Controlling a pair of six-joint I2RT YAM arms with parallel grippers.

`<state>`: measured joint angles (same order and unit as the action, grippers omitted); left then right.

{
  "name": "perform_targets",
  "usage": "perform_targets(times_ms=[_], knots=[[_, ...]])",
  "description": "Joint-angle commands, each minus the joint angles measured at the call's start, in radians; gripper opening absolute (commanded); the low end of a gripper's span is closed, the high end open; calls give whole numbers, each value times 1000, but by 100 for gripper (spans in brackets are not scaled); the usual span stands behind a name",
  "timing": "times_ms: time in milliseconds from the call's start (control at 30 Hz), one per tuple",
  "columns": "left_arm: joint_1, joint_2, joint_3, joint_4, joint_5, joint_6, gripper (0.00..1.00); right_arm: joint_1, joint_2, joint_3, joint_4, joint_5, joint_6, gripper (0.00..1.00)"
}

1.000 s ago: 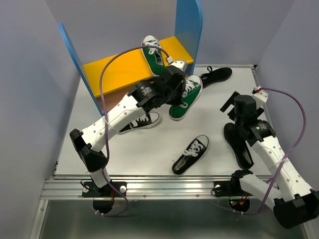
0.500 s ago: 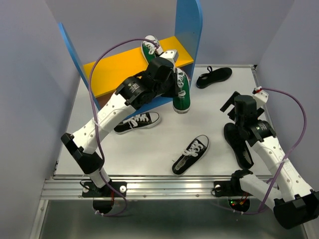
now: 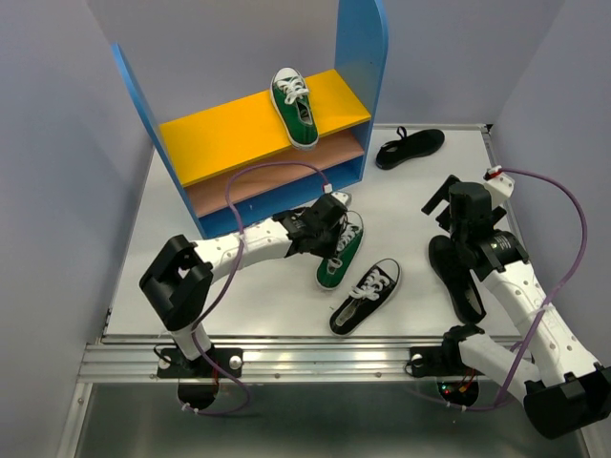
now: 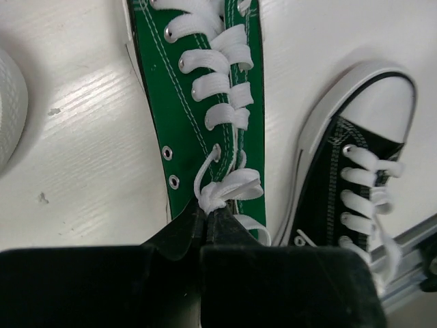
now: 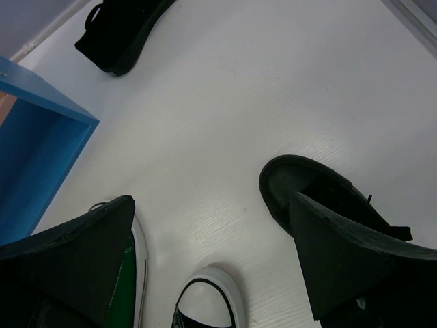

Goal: Place and organize the shoes onto the shoe shelf

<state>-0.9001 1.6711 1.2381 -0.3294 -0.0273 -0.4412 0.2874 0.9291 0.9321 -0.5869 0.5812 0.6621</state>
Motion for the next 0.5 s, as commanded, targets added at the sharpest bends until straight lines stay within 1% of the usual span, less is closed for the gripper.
perform_targets(times_ms=[0, 33, 67, 100, 133, 167, 200, 233, 267, 333, 367, 433, 467], knots=[[0, -5, -32, 228, -2, 38, 0, -2, -16, 1, 27, 31, -6, 100], [0, 10, -35, 222, 6, 36, 0, -2, -16, 1, 29, 28, -4, 100], [-2, 19, -32, 199, 10, 38, 6, -2, -15, -1, 27, 28, -4, 100], [-2, 33, -28, 184, 12, 38, 16, -2, -12, -1, 29, 28, -1, 100], [-9, 36, -25, 162, 10, 41, 35, -2, -10, -3, 29, 26, 1, 100], [-14, 39, -25, 150, 1, 42, 35, -2, -9, -3, 29, 28, 2, 100], [-19, 39, -19, 139, -6, 41, 59, -2, -6, -1, 27, 25, 4, 100], [-23, 39, -17, 129, -14, 45, 65, -2, -1, -1, 29, 22, 5, 100], [-32, 36, -9, 106, -20, 47, 75, -2, 0, 1, 27, 22, 5, 100], [-40, 30, 0, 69, -46, 44, 79, -2, 4, 2, 27, 22, 4, 100], [-45, 24, 1, 60, -59, 41, 79, -2, 2, 2, 27, 20, 4, 100], [-49, 3, 0, 43, -88, 27, 74, -2, 4, 2, 27, 19, 1, 100], [-49, -5, -3, 32, -100, 21, 65, -2, 2, 1, 29, 19, -1, 100]])
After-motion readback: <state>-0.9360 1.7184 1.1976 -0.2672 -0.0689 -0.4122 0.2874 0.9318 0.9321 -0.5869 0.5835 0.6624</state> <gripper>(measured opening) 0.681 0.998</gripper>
